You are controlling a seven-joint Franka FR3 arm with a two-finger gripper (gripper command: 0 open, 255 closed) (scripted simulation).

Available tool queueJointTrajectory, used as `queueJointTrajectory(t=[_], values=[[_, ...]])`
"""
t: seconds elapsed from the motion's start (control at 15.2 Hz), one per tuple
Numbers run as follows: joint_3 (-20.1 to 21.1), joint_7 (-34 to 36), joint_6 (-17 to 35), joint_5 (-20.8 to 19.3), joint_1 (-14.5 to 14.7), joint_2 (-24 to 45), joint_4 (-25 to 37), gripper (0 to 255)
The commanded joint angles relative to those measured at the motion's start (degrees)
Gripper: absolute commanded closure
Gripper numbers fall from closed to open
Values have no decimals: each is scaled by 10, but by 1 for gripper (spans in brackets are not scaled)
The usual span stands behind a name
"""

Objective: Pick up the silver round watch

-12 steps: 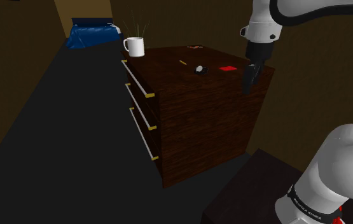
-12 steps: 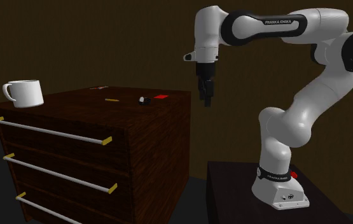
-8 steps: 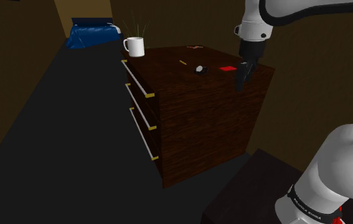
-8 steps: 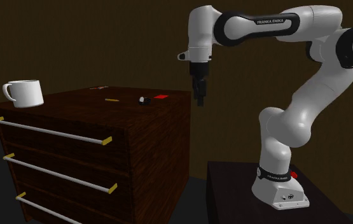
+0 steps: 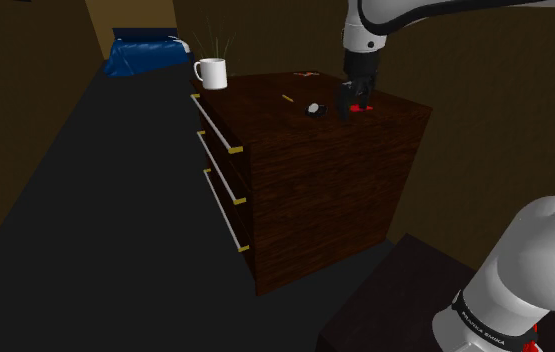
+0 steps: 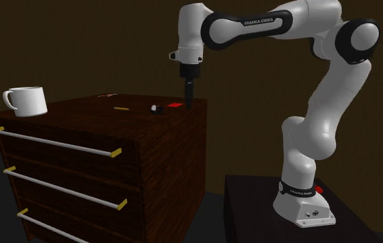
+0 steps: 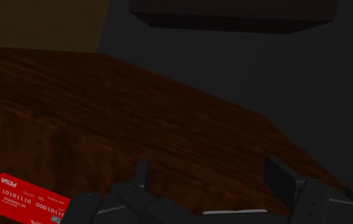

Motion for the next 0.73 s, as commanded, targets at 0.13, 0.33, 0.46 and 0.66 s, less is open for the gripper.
queueJointTrajectory(t=[0.13,0.33,0.46,0.66], values=[[4,21,13,-21,-11,74,76,0],[6,36,16,-38,-17,132,143,0],[7,45,14,-49,-20,171,192,0],[6,52,18,-57,-21,195,216,0]])
